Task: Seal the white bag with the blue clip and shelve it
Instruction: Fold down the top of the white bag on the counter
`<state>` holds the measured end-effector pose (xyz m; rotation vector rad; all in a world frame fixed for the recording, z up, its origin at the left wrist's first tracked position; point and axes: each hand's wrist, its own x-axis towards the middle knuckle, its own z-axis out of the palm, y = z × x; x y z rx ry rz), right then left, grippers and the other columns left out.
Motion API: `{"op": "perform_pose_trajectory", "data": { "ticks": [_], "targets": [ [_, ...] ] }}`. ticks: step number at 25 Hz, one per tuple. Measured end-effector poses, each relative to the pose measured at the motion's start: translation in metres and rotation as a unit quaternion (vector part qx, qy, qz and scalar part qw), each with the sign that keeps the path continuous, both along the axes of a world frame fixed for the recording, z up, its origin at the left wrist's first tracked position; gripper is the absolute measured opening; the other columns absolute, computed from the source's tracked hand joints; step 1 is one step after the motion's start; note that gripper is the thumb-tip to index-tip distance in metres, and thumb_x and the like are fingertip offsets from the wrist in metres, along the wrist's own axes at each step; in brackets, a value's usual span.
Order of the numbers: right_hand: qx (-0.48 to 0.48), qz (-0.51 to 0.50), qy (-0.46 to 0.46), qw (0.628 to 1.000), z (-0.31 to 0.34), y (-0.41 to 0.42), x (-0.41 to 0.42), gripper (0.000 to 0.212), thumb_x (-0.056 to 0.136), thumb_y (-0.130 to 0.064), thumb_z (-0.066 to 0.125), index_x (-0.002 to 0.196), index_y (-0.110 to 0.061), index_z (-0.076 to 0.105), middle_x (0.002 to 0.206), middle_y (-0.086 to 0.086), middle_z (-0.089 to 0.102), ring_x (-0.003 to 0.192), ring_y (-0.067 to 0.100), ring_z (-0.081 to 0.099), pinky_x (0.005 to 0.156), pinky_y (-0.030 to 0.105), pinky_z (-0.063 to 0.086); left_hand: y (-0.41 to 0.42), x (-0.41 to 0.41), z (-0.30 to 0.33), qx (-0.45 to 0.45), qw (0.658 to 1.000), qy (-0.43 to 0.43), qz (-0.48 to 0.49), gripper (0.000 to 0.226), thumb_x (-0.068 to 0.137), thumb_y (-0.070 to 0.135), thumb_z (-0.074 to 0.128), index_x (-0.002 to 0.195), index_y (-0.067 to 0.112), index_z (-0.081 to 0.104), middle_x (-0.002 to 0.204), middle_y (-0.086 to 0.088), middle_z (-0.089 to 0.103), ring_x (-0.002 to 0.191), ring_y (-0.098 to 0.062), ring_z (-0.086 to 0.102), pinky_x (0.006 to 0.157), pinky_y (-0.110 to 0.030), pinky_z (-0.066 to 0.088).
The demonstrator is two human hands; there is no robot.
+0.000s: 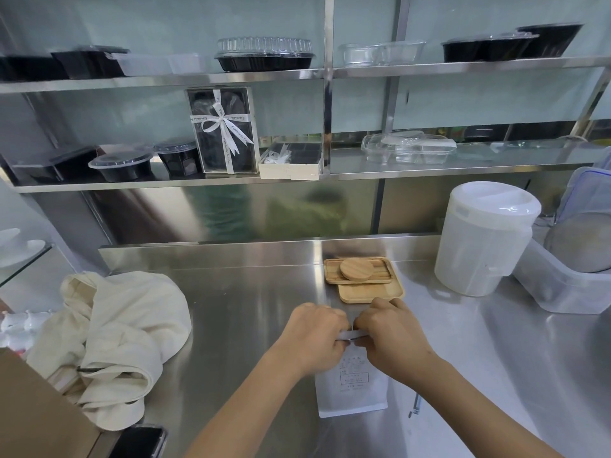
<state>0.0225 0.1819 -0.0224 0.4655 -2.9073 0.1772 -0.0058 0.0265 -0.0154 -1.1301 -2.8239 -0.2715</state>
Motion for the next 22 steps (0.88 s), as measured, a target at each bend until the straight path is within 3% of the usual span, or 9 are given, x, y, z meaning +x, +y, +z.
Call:
{"op": "perform_pose_trajectory", "data": {
  "ticks": [2,7,11,17,22],
  "targets": [
    [0.0,-0.003,-0.01,1.0,0.003,0.001,-0.001,0.013,0.086,-0.025,0.054,0.088,-0.021,0.067,0.09,0.0,0.069,0.097,0.02,0.051,0.08,0.029,0.033,0.0,-0.001,0.002,0.002,1.0,-0.005,0.003,0.017,0.083,0.027,0.053,0.068,0.018,0.052,0.085,0.0,0.065,0.08,-0.026,0.058,0.067,-0.032,0.034],
    [-0.013,-0.043,-0.057,0.997,0.012,0.014,-0.006,0.011,0.083,-0.029,0.061,0.089,-0.02,0.067,0.093,0.008,0.067,0.092,0.026,0.056,0.075,0.031,0.037,-0.004,-0.005,0.004,0.007,1.0,-0.011,0.012,0.024,0.081,0.026,0.051,0.059,0.02,0.043,0.069,0.004,0.05,0.07,-0.027,0.055,0.058,-0.029,0.026],
    [-0.037,-0.054,-0.073,0.995,0.01,0.016,-0.006,0.009,0.082,-0.025,0.063,0.085,-0.017,0.067,0.091,0.009,0.067,0.087,0.027,0.059,0.072,0.031,0.043,0.002,-0.005,0.0,-0.004,1.0,0.021,0.001,0.027,0.085,0.034,0.05,0.062,0.023,0.04,0.078,0.001,0.062,0.076,-0.023,0.056,0.059,-0.031,0.032],
    [-0.052,-0.048,-0.062,0.996,0.007,0.015,-0.006,0.007,0.081,-0.021,0.064,0.079,-0.016,0.067,0.076,0.005,0.059,0.081,0.026,0.058,0.062,0.026,0.032,0.005,-0.007,-0.004,0.003,1.0,0.026,-0.012,0.025,0.084,0.029,0.049,0.064,0.022,0.035,0.077,-0.002,0.062,0.073,-0.025,0.056,0.061,-0.031,0.032],
    [-0.045,-0.041,-0.038,0.997,0.006,0.013,-0.004,0.006,0.082,-0.02,0.061,0.082,-0.017,0.067,0.089,0.007,0.063,0.084,0.026,0.056,0.067,0.025,0.029,0.006,-0.006,0.0,-0.009,1.0,0.006,-0.004,0.027,0.082,0.028,0.05,0.059,0.022,0.036,0.069,0.003,0.054,0.067,-0.026,0.055,0.058,-0.031,0.033]
  ]
}}
